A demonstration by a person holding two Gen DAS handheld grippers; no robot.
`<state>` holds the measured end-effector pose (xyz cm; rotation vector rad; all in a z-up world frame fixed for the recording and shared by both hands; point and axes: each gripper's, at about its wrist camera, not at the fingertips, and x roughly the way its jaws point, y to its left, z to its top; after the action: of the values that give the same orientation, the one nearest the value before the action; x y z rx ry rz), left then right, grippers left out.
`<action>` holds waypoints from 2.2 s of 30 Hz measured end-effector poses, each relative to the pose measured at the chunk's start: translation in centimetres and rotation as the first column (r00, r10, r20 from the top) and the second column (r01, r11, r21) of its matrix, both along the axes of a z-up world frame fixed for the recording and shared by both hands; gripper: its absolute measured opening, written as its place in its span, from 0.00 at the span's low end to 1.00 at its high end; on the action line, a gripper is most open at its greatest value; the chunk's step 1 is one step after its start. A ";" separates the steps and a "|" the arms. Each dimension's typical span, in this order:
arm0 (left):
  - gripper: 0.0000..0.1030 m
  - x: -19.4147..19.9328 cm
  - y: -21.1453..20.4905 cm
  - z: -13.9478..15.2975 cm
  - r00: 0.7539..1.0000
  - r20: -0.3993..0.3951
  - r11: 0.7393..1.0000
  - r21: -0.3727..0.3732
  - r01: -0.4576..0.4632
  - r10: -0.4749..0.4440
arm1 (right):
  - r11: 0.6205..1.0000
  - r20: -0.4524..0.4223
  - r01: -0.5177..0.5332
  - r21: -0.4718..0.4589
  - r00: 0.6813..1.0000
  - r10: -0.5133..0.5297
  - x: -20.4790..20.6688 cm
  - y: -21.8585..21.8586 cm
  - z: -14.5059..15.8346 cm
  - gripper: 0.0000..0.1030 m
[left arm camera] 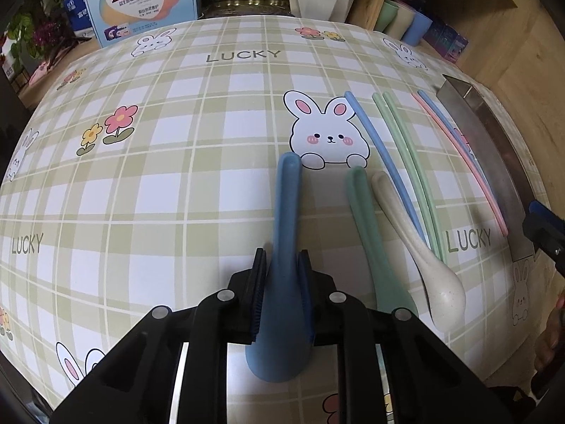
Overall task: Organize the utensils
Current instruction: 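Lower the right gripper onto a green chopstick and close it, then hold the blue spoon in the left gripper and green chopstick in the right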
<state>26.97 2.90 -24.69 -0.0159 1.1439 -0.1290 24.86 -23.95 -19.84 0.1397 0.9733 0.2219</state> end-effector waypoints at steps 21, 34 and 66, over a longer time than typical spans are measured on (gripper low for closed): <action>0.18 0.6 1.1 -0.1 0.999 0.034 0.998 -0.063 -0.002 0.004 | 0.986 -0.097 -0.135 -0.095 0.987 0.126 7.7 8.1 -5.0 0.11; 0.18 0.4 1.4 -0.2 0.999 0.053 0.997 -0.077 0.003 0.001 | 0.971 -0.031 -0.187 -0.152 0.982 0.185 4.4 6.7 -5.0 0.07; 0.17 0.3 0.4 -0.1 0.997 0.062 0.999 -0.005 0.036 -0.035 | 0.971 0.017 -0.177 -0.162 0.983 0.182 2.1 5.8 -5.2 0.08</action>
<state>27.27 3.27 -24.80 0.0030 1.0823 -0.1636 26.97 -18.15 -25.02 -0.0991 0.9690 0.3098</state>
